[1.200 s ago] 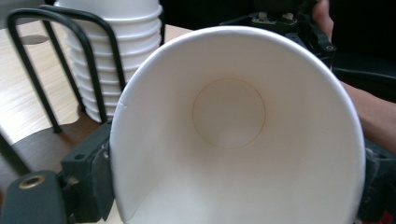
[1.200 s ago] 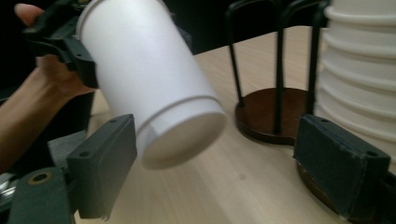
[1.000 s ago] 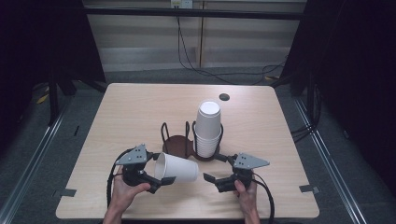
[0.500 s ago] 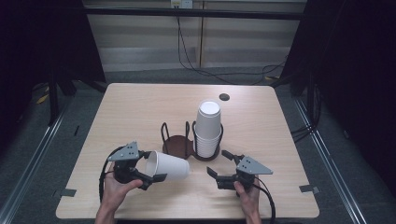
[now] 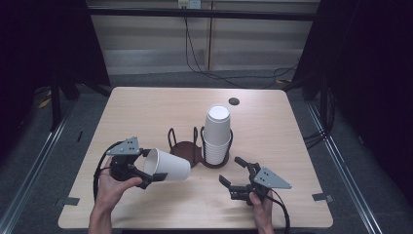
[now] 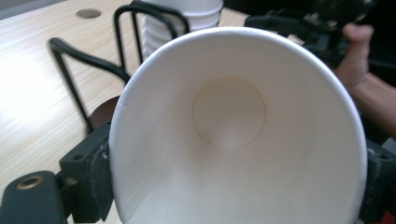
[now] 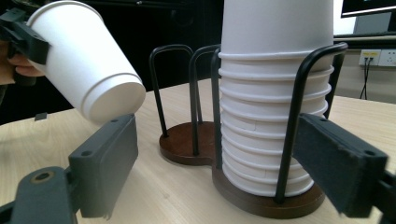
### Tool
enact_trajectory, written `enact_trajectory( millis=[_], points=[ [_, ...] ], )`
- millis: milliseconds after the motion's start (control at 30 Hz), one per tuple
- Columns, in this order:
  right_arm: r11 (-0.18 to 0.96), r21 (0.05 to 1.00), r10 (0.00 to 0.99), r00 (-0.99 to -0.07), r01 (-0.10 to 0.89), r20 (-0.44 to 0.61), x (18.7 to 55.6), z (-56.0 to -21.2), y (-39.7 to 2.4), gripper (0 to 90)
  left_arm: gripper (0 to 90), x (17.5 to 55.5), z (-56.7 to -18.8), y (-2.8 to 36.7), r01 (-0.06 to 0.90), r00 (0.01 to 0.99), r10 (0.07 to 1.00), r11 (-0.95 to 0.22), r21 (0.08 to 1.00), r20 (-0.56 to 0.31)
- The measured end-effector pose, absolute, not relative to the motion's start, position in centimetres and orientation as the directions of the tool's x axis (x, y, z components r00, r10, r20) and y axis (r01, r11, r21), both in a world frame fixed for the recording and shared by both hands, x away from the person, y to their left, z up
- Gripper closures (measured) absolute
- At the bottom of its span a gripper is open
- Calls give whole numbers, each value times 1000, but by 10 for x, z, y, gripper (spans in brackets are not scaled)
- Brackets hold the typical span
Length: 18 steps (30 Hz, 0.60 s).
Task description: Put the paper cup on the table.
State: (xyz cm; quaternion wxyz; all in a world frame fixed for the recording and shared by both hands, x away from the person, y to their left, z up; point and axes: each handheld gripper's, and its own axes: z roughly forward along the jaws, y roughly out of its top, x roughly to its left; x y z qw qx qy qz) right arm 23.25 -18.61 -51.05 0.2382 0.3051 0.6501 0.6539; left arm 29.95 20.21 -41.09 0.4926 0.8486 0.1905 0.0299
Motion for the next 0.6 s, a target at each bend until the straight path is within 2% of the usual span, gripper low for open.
enact_trajectory(
  millis=[300,367,600],
  points=[
    [-24,997,704,-707,70,66,231,-510,-185,156,106,311,-411,213,384,875,470,-524,761,-117],
    [-2,999,697,-716,47,35,229,-511,-183,156,105,315,-404,215,387,875,469,-532,753,-118],
    [-24,999,700,-713,37,43,228,-511,-185,155,105,330,-392,211,393,873,482,-599,697,-77]
  ],
)
